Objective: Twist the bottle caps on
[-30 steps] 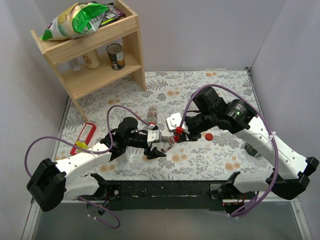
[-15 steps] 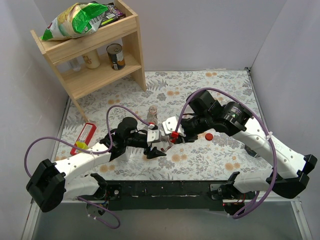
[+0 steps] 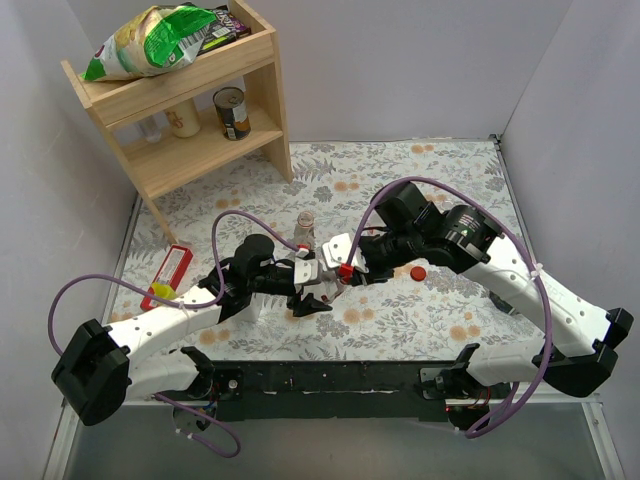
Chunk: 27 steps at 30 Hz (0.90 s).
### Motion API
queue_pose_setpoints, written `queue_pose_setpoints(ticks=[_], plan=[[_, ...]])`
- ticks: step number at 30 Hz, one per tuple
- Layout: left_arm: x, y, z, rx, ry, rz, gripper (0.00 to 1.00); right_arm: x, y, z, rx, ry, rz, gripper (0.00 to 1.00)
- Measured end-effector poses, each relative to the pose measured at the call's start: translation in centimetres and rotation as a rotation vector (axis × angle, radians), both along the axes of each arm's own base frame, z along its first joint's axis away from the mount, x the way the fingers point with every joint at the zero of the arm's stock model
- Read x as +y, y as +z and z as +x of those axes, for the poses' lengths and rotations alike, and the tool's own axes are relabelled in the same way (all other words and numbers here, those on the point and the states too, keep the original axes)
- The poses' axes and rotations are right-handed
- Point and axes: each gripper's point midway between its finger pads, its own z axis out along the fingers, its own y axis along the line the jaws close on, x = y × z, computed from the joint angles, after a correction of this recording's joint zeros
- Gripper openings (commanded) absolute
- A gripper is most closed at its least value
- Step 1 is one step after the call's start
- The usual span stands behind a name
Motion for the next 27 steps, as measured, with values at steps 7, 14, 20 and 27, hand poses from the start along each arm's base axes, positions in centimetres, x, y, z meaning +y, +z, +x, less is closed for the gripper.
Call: queue_pose_setpoints(ticks=[7,14,20,27], plan=[[0.0,-0.1,0.2,0.011,0.018,0.002,0.00,0.0,-0.2,0.2,-0.011,0.003,-0.004,0.27],[0.1,-0.6,0.1,0.062,0.048,0.001,0.00,0.1,-0.8,0.4,-0.009,-0.006,-0.011,0.27],[0.1,-0.7,0.1,0.052,0.047,0.002,0.00,0.0,-1.2,0.2,0.026,-0.035,-0.020,0.26],[0.4,-1.4,0.3,0.051,0.066,0.023,0.00,0.2,-2.1,0.7,0.092,-0.113,-0.054,0.26]])
